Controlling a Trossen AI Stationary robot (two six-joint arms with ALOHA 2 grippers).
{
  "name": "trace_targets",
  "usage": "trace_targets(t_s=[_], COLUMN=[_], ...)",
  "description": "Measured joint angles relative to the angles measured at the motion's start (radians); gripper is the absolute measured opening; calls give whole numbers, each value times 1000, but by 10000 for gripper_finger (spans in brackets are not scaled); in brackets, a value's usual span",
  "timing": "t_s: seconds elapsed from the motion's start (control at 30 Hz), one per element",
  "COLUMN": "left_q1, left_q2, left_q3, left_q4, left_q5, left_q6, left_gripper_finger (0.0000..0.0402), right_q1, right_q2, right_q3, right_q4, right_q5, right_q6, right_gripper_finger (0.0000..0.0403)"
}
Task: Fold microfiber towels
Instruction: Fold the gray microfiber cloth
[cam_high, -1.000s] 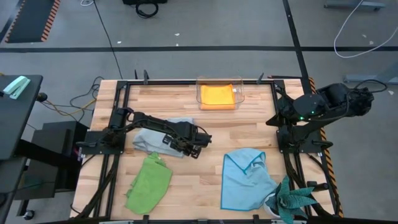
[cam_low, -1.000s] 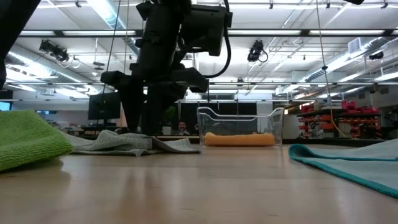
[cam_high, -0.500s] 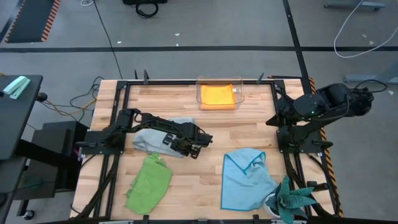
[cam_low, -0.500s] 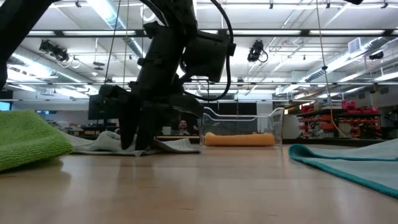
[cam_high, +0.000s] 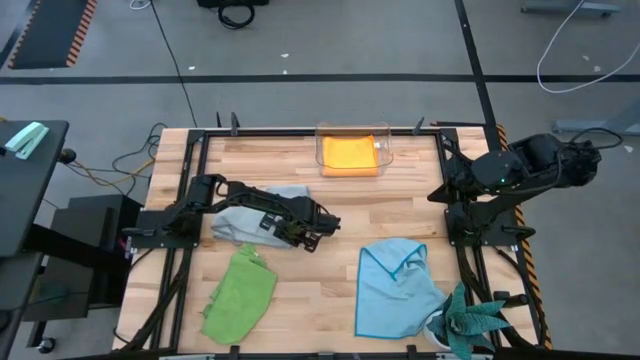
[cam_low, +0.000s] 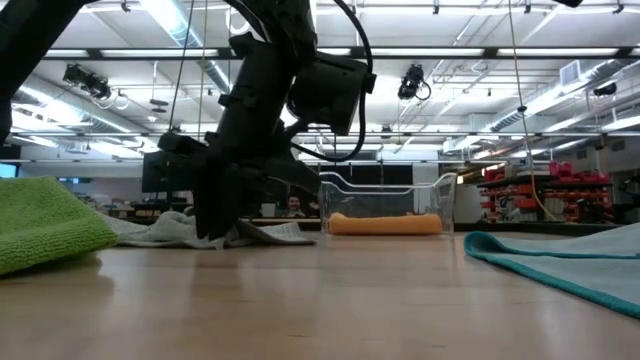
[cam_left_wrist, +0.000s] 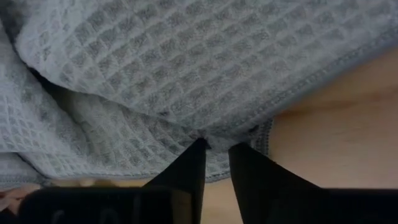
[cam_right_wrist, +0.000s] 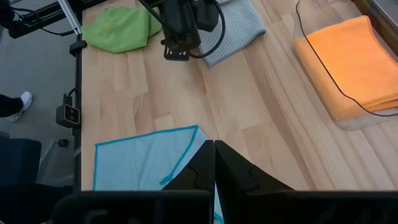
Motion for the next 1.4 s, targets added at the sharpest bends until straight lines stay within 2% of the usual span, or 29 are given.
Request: trace_targets(t_s=[0.27, 0.47, 0.7, 0.9, 1.4], left_q1=[0, -10, -32, -37, -79], left_q2=[0, -1, -2, -3, -10], left_q3=[5, 44, 194, 279, 287], left_q4=[-7, -48, -201, -301, -252], left_q5=[-52, -82, -184, -209, -181], left_q6=[-14, -16, -17, -13, -69], left_gripper_finger=[9, 16, 8, 8, 7], right_q1=[0, 0, 0, 0, 0], right_q2=[0, 0, 0, 0, 0], right_q3=[0, 0, 0, 0, 0], right_q4=[0, 0, 0, 0, 1], right_q5=[0, 0, 0, 0, 0], right_q6=[-5, -11, -11, -11, -11], right_gripper_finger=[11, 11, 11, 11, 11])
